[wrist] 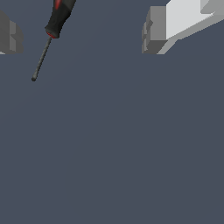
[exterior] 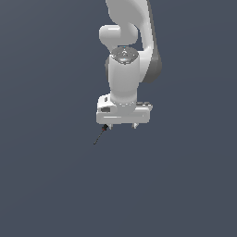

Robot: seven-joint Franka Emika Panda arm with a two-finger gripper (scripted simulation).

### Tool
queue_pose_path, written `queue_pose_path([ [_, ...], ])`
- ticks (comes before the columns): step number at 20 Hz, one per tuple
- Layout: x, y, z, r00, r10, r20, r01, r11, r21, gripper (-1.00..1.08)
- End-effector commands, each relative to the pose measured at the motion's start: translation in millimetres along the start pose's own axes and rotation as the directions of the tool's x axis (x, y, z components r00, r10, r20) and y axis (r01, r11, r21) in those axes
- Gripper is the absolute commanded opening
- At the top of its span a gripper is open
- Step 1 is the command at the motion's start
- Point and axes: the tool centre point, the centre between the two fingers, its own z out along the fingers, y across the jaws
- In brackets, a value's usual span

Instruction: Pick up the object and move it to a goal position.

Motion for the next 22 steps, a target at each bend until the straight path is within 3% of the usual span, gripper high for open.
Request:
queue_pose_path([
  [1,0.0,0.0,0.0,1.0,0.0,0.0,0.0,1.0,0.0,1.0],
  [12,3.9,23.6,-15.1,0.997,0.074,-0.025,-0.074,0.997,0.007,1.0],
  [22,-16.7,40.8,17.3,0.989,0.148,-0.002,-0.148,0.989,0.004,1.0],
])
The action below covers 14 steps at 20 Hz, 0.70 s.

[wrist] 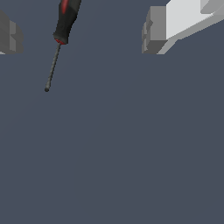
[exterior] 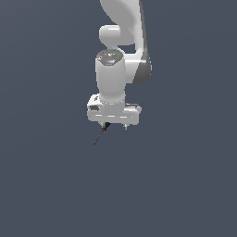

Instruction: Pick up the object and move it to a goal position.

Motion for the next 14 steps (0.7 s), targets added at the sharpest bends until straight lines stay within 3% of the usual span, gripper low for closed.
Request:
queue_pose_path([
  [1,-9.2,9.9,14.6,0.999,0.036,0.011,-0.036,0.999,-0.002,1.0],
  [14,-82.1,71.4,96.3,0.96,0.273,0.067,-0.27,0.962,-0.04,1.0],
])
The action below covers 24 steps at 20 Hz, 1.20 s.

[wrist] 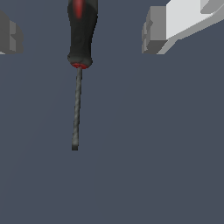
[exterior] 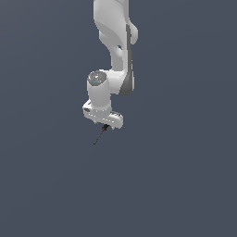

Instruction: Pick up the object and move it to a goal position.

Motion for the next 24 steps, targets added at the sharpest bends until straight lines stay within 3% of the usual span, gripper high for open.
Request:
queue_pose_path([
  [1,-7.2,8.9,9.1,1.0,0.029,0.005,-0.029,1.0,-0.004,1.0],
  [11,-11.9,14.6,19.4,0.999,0.047,0.01,-0.046,0.999,-0.008,1.0],
  [24,-13.8,15.8,64.9,0.999,0.05,0.01,-0.05,0.999,-0.008,1.0],
])
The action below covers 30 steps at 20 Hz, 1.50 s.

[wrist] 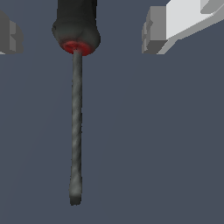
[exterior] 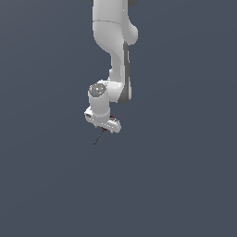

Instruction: Pick up the object and move it to a goal position.

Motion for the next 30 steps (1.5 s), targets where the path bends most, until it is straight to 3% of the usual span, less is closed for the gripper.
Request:
queue_pose_path([
  [1,0.5,-0.3,3.6,1.0,0.0,-0.001,0.0,1.0,0.0,1.0],
  [2,0.5,-0.3,3.9,1.0,0.0,-0.001,0.0,1.0,0.0,1.0],
  [3,0.5,-0.3,3.9,1.0,0.0,-0.001,0.0,1.0,0.0,-1.0],
  [18,-0.9,-4.9,-2.5,1.0,0.0,-0.001,0.0,1.0,0.0,-1.0],
  [30,-14.3,-55.4,-70.4,1.0,0.001,-0.001,-0.001,1.0,0.001,-1.0],
])
